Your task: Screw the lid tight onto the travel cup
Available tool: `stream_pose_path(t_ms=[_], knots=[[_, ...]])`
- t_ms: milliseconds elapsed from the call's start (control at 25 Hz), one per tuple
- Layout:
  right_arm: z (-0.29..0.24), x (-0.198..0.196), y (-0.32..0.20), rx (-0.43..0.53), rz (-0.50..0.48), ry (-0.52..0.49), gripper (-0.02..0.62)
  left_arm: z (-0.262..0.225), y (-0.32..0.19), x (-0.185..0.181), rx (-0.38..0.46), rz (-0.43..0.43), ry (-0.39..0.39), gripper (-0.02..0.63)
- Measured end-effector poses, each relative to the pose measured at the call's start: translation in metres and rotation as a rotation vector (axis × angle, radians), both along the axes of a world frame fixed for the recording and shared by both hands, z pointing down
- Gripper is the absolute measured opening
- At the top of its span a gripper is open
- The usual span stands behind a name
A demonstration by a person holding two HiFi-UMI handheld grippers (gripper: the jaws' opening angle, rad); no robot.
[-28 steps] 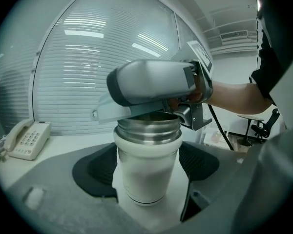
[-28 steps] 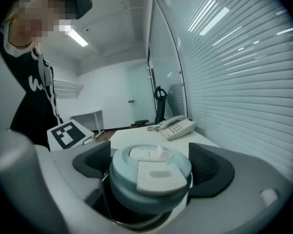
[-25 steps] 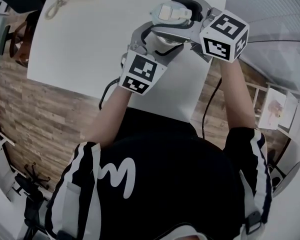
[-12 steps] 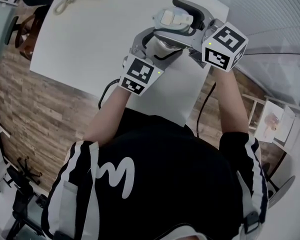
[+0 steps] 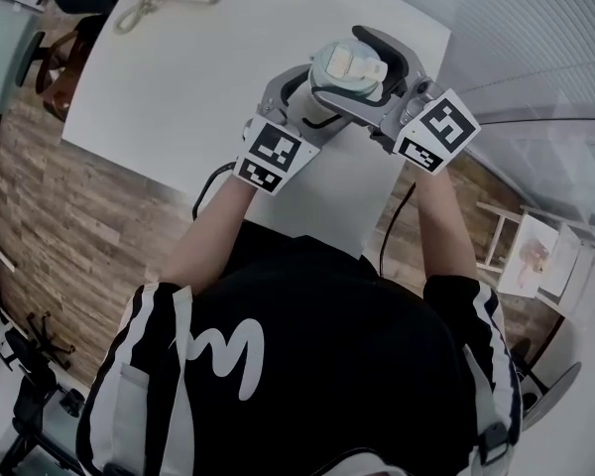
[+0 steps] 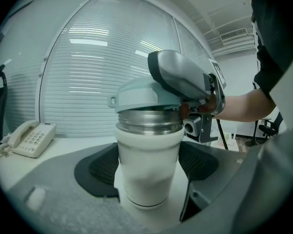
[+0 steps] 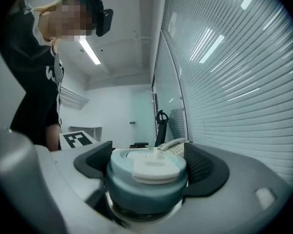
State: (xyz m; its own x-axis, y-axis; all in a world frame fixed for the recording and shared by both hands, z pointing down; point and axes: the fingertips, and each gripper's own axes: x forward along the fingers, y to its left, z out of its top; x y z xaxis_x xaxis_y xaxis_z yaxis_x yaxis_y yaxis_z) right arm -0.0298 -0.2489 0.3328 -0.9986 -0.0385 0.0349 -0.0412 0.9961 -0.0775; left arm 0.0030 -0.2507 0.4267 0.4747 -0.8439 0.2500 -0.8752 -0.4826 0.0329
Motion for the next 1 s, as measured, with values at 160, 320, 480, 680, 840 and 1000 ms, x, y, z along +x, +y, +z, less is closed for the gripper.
stream_pose_path(t_ms=[160,320,480,680,840,1000], knots=[[0.008,0.001,0.007,0.038,0.002,0.002,0.457,0.001,0.002,0.001,0.0,0.004,0.004,0.391],[0.012,0.0,0.01,0.083,0.007,0.019,0.457,0.0,0.002,0.001,0.001,0.003,0.003,0.391],[0.016,-0.001,0.014,0.135,0.025,0.028,0.457,0.001,0.002,0.0,0.001,0.003,0.002,0.391],[0.018,-0.001,0.016,0.188,0.077,0.037,0.457,0.001,0.003,0.0,0.001,0.006,-0.001,0.391],[0.019,-0.004,0.016,0.188,0.154,0.036,0.457,0.001,0.006,-0.004,0.005,0.007,0.002,0.391],[0.02,-0.005,0.012,0.169,0.277,0.05,0.457,0.0,0.005,-0.005,0.013,0.008,0.002,0.391]])
